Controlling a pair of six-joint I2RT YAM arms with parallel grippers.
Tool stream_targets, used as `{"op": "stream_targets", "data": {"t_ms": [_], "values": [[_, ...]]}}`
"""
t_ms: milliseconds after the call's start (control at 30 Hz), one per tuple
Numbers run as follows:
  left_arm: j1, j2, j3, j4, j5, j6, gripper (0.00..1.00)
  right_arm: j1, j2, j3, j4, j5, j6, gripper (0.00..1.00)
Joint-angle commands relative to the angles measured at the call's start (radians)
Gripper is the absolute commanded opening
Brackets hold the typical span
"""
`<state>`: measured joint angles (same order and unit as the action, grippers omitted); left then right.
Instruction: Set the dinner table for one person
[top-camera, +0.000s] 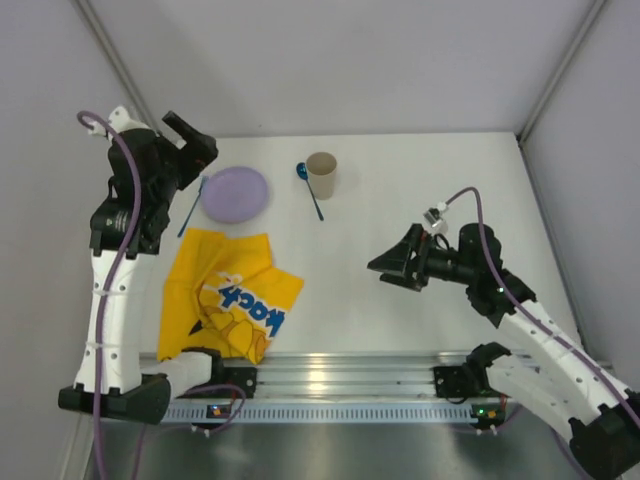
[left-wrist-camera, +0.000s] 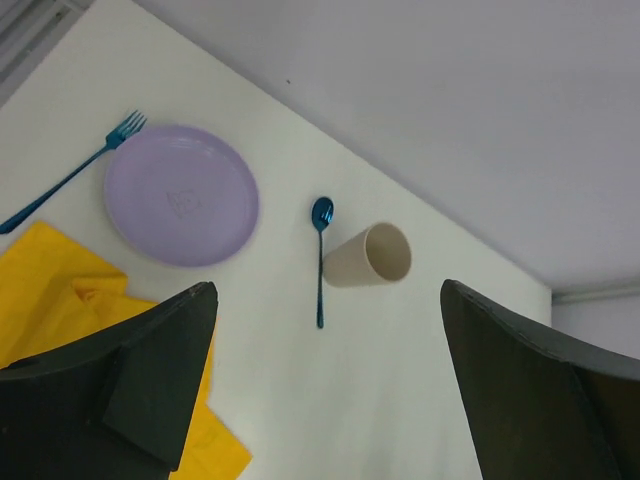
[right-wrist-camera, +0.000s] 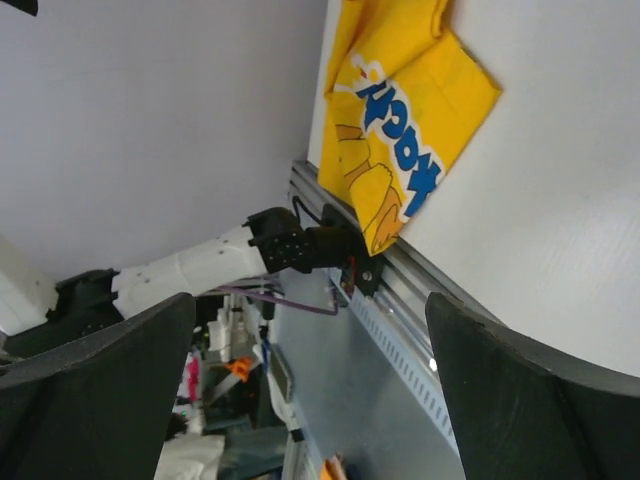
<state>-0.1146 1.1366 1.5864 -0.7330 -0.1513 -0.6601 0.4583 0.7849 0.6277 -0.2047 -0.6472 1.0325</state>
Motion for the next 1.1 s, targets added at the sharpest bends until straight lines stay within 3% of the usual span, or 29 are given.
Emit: {"op": "stream_targets", "data": {"t_ms": [0,33,67,133,167,200,300,433,733,1067], "values": [[0.004,-0.053,0.061,-0.116,-0.201,-0.263,0.99,-0.013,0.095,-0.085,0.316,-0.124,0.207,1.0],[0.004,-0.101,-0.107,-0.039,-0.173,-0.256,0.99,-0.013,0.12,-0.104,0.371,-0.121,0.248,1.0],[0.004,-0.162,-0.196,0.171,-0.133,-0.236,0.99,-0.012,0.172,-0.106,0.393,-0.118,0.261,1.0],[0.004,-0.291,-0.375,0.283,-0.074,-0.234,0.99,-0.012,0.229,-0.068,0.359,-0.126,0.194,1.0],[0.004,-0.31,-0.393,0.212,-0.106,-0.268,0.99,-0.009,0.29,0.026,0.287,-0.124,0.134,1.0],[0.004,-0.317,-0.394,0.152,-0.188,-0.32,0.99,0.005,0.322,0.087,0.113,-0.093,0.064,1.0],[0.004,-0.263,-0.333,-0.074,-0.231,-0.293,0.99,0.06,0.456,0.291,-0.104,0.007,-0.185,1.0],[0.004,-0.204,-0.266,-0.238,-0.186,-0.251,0.99,0.124,0.606,0.43,-0.223,0.135,-0.262,1.0],[0.003,-0.21,-0.335,-0.316,0.048,-0.24,0.96,0.325,0.91,0.532,-0.266,0.366,-0.281,1.0],[0.003,-0.256,-0.312,-0.428,0.029,-0.168,0.93,0.419,1.171,0.687,-0.162,0.379,-0.203,1.0]]}}
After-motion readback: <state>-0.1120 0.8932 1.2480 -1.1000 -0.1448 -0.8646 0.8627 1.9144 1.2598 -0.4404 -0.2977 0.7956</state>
